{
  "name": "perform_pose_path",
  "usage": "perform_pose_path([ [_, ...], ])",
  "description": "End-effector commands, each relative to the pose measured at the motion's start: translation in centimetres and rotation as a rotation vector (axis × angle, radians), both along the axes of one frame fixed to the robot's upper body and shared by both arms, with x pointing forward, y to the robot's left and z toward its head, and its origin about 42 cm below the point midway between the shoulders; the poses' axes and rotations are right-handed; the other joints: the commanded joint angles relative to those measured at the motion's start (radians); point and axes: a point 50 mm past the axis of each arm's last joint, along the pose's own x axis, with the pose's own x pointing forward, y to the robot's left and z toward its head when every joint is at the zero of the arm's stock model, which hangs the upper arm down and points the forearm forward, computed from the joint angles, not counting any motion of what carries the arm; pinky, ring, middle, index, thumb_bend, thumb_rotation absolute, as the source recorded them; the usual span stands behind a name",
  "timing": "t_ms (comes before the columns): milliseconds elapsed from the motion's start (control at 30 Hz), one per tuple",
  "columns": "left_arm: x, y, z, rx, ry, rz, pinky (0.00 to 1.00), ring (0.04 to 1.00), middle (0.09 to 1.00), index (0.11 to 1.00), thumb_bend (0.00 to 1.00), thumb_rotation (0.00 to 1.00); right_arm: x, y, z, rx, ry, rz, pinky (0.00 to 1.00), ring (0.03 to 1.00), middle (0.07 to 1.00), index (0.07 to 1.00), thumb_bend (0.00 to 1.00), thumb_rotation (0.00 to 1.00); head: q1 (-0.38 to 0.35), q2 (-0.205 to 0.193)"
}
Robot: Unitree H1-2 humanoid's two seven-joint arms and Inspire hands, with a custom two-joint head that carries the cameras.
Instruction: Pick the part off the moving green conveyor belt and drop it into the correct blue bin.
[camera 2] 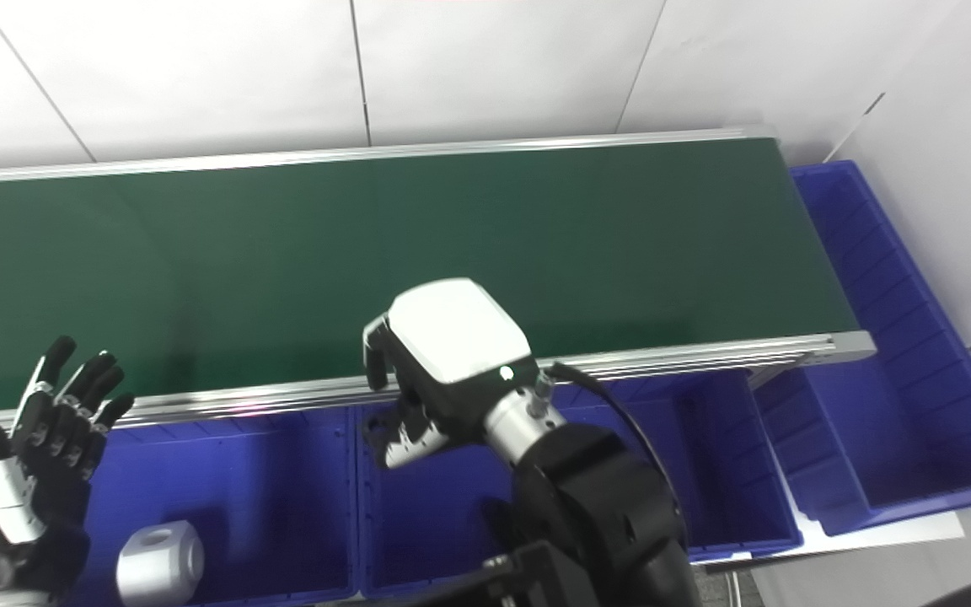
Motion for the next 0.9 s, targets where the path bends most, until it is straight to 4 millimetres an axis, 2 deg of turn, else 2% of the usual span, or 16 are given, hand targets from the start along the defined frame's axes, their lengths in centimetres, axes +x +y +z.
perform_pose_path([
  [0, 0.2, -0.2, 1.4, -0.007, -0.05, -0.009, 0.87, 0.908, 0.88, 0.952, 0.86, 1.0, 0.0, 0.0, 0.4, 0.006, -0.058, 0.02, 0.18, 0.244, 0.345, 0.488, 0.51, 0.14, 0.008, -0.006],
  [233, 0.1, -0.8, 1.6, -0.008, -0.053, -0.007, 0.87, 0.912, 0.879, 0.956, 0.79, 1.0, 0.4, -1.3, -1.9, -0.033, -0.012, -0.001, 0.18, 0.249, 0.353, 0.489, 0.5, 0.14, 0.035, -0.006],
  [400, -0.2, -1.1, 1.6, -0.011, -0.053, -0.008, 0.88, 0.916, 0.887, 0.968, 0.77, 1.0, 0.8, -1.7, -4.6, -0.135, 0.08, -0.022, 0.17, 0.249, 0.36, 0.492, 0.51, 0.14, 0.062, -0.014],
  [433, -0.2, -1.2, 1.6, -0.011, -0.054, -0.009, 0.88, 0.919, 0.89, 0.971, 0.76, 1.0, 0.9, -1.6, -5.3, -0.17, 0.114, -0.034, 0.21, 0.288, 0.404, 0.494, 0.5, 0.16, 0.073, -0.016],
  [500, -0.3, -1.3, 1.5, -0.01, -0.058, -0.011, 0.88, 0.92, 0.891, 0.973, 0.75, 1.0, 1.1, -1.5, -6.3, -0.219, 0.144, -0.045, 0.23, 0.313, 0.431, 0.495, 0.5, 0.16, 0.077, -0.018],
  [533, -0.3, -1.3, 1.4, -0.01, -0.06, -0.013, 0.88, 0.921, 0.892, 0.974, 0.75, 1.0, 1.1, -1.4, -6.7, -0.236, 0.147, -0.046, 0.25, 0.34, 0.465, 0.601, 0.58, 0.32, 0.077, -0.018],
  [567, -0.3, -1.4, 1.4, -0.012, -0.061, -0.014, 0.88, 0.921, 0.892, 0.975, 0.74, 1.0, 1.1, -1.4, -7.1, -0.243, 0.145, -0.049, 0.26, 0.349, 0.476, 0.637, 0.61, 0.37, 0.08, -0.019],
  [600, -0.4, -1.4, 1.3, -0.013, -0.062, -0.014, 0.88, 0.921, 0.892, 0.976, 0.73, 1.0, 1.2, -1.3, -7.4, -0.247, 0.143, -0.052, 0.28, 0.38, 0.523, 0.67, 0.65, 0.41, 0.08, -0.019],
  [733, -0.5, -1.5, 1.4, -0.019, -0.064, -0.011, 0.88, 0.919, 0.89, 0.978, 0.72, 1.0, 1.3, -1.3, -8.0, -0.261, 0.127, -0.053, 0.28, 0.4, 0.562, 0.705, 0.72, 0.47, 0.09, -0.016],
  [767, -0.5, -1.6, 1.4, -0.018, -0.064, -0.01, 0.87, 0.916, 0.889, 0.974, 0.73, 1.0, 1.3, -1.3, -8.0, -0.262, 0.123, -0.054, 0.29, 0.413, 0.575, 0.708, 0.77, 0.49, 0.09, -0.016],
  [833, -0.5, -1.6, 1.5, -0.018, -0.066, -0.01, 0.86, 0.914, 0.888, 0.973, 0.72, 1.0, 1.2, -1.2, -8.2, -0.261, 0.116, -0.052, 0.29, 0.417, 0.576, 0.715, 0.83, 0.52, 0.09, -0.016],
  [867, -0.5, -1.7, 1.5, -0.02, -0.066, -0.011, 0.86, 0.913, 0.889, 0.973, 0.72, 1.0, 1.2, -1.3, -8.2, -0.262, 0.117, -0.05, 0.33, 0.448, 0.598, 0.721, 0.88, 0.57, 0.094, -0.017],
])
